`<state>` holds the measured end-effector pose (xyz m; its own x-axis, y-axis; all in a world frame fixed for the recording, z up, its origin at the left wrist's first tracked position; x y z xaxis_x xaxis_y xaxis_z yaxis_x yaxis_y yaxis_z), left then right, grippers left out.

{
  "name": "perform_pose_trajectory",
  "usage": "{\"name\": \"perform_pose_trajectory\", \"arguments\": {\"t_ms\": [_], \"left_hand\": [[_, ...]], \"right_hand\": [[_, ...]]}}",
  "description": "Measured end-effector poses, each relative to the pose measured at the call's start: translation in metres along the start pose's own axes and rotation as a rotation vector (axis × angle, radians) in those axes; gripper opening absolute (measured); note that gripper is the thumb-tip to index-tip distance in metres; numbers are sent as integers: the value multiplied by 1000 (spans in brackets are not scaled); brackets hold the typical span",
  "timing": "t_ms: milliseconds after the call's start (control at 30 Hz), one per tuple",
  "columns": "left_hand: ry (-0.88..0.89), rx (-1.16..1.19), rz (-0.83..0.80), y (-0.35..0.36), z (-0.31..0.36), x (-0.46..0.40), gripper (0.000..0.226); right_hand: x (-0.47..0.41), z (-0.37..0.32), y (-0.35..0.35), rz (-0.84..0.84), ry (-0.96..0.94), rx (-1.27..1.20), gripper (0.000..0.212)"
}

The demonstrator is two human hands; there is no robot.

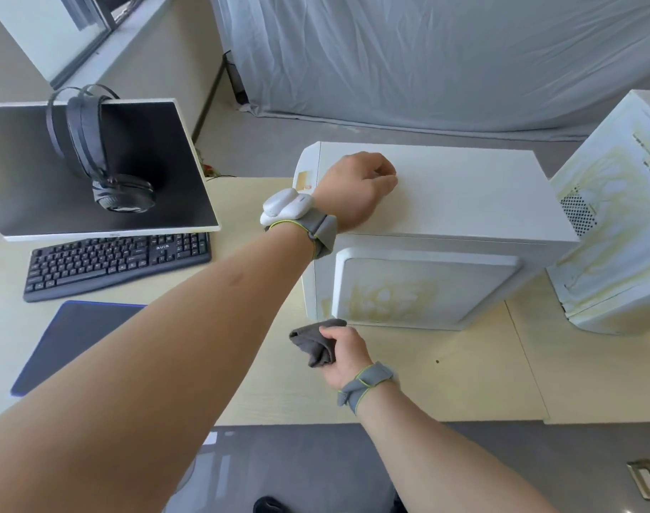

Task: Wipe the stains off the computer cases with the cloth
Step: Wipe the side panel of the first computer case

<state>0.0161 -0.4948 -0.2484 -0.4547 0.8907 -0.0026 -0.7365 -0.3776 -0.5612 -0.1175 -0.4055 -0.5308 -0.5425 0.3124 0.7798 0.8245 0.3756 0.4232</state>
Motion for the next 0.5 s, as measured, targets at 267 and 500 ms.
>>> {"name": "perform_pose_trajectory", "arguments": {"t_ms": [267,500], "left_hand": [[71,-160,12,1,1,-4,24],[48,-55,-21,1,0,-1,23]], "right_hand": [[-56,8,9,66,-15,-53,21],[-13,-26,41,-45,-176,-205,24]]}}
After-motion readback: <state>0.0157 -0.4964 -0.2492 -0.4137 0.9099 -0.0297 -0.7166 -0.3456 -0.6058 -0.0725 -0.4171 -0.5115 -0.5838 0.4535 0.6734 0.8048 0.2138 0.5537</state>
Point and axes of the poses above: each hand's wrist, its own x-axis away from the middle knuckle, its own y-axis out of the palm, z = x × y, the point moved 7 cm from there along -x, towards the middle knuckle, and after that the axes turned 8 degrees about -z, right-handed, at the moved point
